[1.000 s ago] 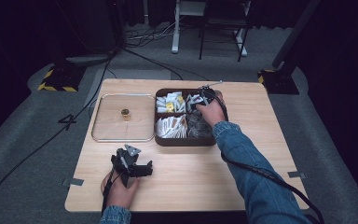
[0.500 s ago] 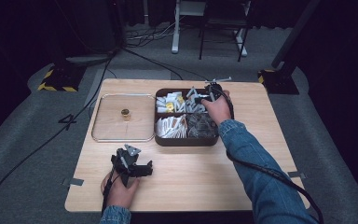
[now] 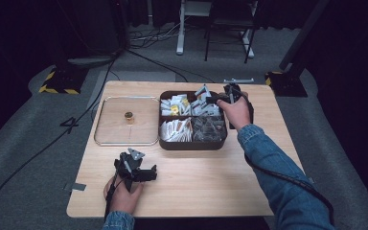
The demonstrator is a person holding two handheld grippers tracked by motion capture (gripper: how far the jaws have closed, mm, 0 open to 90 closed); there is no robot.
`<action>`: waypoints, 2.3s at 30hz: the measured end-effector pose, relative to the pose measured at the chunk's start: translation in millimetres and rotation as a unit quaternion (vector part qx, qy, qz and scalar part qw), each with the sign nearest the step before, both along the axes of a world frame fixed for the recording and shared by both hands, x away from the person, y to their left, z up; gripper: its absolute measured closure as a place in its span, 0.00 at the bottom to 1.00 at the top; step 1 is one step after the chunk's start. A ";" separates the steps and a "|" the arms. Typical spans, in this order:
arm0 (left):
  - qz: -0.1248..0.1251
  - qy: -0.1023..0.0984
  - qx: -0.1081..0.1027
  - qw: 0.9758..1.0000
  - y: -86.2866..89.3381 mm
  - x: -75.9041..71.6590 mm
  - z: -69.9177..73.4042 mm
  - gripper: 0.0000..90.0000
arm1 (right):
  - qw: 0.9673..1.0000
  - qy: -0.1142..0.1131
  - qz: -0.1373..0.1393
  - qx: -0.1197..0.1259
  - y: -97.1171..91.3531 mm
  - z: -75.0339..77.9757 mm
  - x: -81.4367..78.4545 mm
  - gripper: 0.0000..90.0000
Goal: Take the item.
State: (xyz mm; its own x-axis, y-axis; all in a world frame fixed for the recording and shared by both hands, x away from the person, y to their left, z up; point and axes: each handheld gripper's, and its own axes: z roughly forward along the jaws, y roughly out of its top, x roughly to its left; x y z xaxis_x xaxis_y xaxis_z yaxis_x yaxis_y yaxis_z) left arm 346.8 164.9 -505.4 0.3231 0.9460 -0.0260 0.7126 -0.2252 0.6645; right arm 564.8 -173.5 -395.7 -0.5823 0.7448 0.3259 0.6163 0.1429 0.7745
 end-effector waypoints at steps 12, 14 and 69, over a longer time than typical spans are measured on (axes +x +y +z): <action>0.000 0.000 0.001 1.000 0.1 0.0 0.1 0.01 | 0.999 -0.015 0.038 0.020 -26.7 23.5 -29.7 0.98; 0.000 0.000 0.001 1.000 0.1 0.0 0.1 0.01 | 0.999 -0.018 0.039 0.021 -34.1 27.3 -35.8 0.98; 0.005 0.002 -0.002 1.000 -1.0 0.6 0.0 0.01 | 0.997 0.041 0.026 -0.053 -124.4 -44.8 -143.6 0.98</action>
State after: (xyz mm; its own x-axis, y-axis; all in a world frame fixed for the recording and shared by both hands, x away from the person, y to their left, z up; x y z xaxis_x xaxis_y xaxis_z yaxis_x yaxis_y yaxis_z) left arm 347.4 163.8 -505.4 0.3129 0.9493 -0.0313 0.7172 -0.2145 0.6630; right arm 421.3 -297.9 -440.4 -0.5952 0.7476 0.2947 0.6664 0.2542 0.7010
